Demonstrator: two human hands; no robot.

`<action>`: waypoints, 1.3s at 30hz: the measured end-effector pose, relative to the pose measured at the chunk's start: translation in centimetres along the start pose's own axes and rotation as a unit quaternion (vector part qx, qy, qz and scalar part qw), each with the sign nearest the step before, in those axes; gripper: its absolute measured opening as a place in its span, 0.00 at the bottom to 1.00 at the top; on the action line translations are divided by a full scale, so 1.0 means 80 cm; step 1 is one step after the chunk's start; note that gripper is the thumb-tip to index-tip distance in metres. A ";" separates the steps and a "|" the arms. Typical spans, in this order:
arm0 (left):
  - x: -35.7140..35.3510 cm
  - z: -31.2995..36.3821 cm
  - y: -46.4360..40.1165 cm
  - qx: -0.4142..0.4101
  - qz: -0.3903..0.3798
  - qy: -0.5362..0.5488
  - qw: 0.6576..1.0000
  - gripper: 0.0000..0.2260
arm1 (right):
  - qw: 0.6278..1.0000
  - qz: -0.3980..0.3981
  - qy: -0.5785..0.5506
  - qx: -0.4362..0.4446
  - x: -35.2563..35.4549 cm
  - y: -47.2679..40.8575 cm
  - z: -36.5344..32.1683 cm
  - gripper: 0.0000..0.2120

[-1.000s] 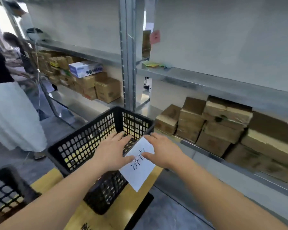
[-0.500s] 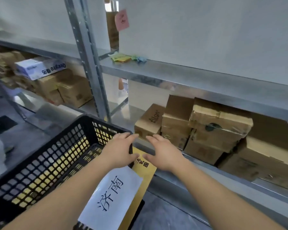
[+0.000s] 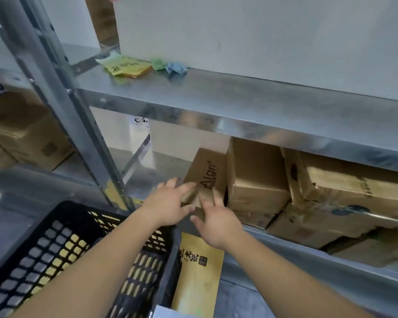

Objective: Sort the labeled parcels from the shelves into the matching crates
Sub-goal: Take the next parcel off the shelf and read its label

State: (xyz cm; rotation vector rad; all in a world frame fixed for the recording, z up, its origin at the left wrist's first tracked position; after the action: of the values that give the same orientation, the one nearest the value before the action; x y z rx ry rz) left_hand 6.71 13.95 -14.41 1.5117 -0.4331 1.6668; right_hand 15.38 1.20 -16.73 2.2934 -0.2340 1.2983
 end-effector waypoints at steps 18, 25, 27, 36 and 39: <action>0.041 -0.040 -0.077 0.069 0.094 0.178 0.977 0.14 | 0.964 0.212 -0.159 -0.028 0.031 -0.047 -0.039 0.18; 0.086 -0.043 0.002 0.164 0.166 0.277 0.932 0.20 | 0.891 0.313 -0.328 0.005 0.089 -0.008 -0.067 0.16; 0.099 -0.039 0.034 0.192 0.186 0.291 0.919 0.23 | 0.876 0.288 -0.387 0.018 0.102 0.005 -0.068 0.28; 0.118 0.002 0.180 0.258 0.217 0.360 0.870 0.41 | 0.933 0.048 -0.332 0.128 0.142 0.058 -0.079 0.44; 0.108 0.023 0.220 0.274 0.208 0.365 0.865 0.45 | 0.945 -0.031 -0.262 0.196 0.145 0.086 -0.086 0.41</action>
State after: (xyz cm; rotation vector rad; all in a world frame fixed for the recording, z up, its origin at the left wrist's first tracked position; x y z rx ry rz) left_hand -4.80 5.01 -1.23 1.0404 0.1688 2.7080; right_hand 13.76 -0.32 -1.79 2.9341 -0.0790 0.7223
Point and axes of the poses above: each hand's wrist, its own y-axis away from the middle knuckle, its own x-axis out of the back of the hand, z = x × y, the point moved 5 cm from there along -y, towards the middle knuckle, and after that the axes turned 6 degrees about x, right-handed, at the moved point
